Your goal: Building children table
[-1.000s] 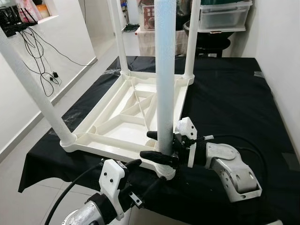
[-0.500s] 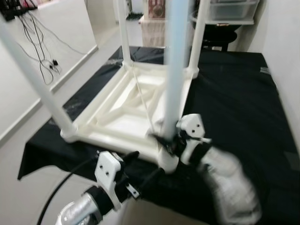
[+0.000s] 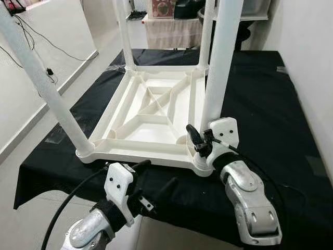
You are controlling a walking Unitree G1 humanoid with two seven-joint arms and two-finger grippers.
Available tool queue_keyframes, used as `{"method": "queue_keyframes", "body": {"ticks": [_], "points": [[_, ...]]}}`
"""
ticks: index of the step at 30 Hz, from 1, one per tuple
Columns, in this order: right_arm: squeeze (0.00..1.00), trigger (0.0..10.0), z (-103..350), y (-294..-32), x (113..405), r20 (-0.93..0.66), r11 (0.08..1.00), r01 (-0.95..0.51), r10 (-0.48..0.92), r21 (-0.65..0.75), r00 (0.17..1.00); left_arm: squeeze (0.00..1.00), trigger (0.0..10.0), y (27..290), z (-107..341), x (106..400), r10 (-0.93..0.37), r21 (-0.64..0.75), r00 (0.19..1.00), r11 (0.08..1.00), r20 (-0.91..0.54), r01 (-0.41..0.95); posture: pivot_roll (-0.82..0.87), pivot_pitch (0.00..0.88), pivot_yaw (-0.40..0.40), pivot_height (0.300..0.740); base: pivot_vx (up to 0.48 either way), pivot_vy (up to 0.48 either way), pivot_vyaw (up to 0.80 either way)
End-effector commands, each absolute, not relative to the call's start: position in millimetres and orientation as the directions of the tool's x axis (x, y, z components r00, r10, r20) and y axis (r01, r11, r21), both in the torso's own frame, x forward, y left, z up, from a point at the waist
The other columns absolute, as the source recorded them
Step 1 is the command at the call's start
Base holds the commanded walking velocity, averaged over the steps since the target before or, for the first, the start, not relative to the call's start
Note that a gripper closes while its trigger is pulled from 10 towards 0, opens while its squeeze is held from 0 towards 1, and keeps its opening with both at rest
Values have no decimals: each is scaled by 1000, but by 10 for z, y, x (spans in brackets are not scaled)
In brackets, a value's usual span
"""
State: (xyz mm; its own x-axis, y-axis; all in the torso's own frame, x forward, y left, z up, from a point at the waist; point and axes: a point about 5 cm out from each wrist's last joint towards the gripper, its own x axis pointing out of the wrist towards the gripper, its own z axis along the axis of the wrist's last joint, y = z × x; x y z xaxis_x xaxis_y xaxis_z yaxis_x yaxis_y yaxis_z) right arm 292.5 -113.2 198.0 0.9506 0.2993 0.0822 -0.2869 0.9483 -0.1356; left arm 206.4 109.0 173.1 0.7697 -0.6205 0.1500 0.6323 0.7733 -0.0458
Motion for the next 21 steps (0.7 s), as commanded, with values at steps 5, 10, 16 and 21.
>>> {"method": "queue_keyframes", "body": {"ticks": [5, 10, 16, 21], "points": [[1000, 10000, 1984, -960, 2968, 70, 854, -517, 521, -61, 851, 0, 10000, 1077, 1701, 2086, -609, -53, 780, 782, 144, 620, -40, 185, 39, 740, 0, 0, 0], [0, 10000, 2076, -883, 2823, 50, 523, -840, 852, -145, 521, 0, 10000, 1053, 1709, 2090, -610, -56, 778, 780, 152, 623, -38, 186, 30, 740, 0, 0, 0], [0, 10000, 2063, -900, 2562, -11, 199, -975, 980, -98, 201, 0, 10000, 1041, 1714, 2089, -608, -57, 778, 781, 156, 621, -34, 188, 20, 740, 0, 0, 0], [0, 5412, 2042, -899, 2442, -3, 48, -998, 999, -34, 49, 0, 10000, 1043, 1720, 2086, -605, -57, 781, 784, 158, 618, -29, 192, 23, 740, 0, 0, 0]]}}
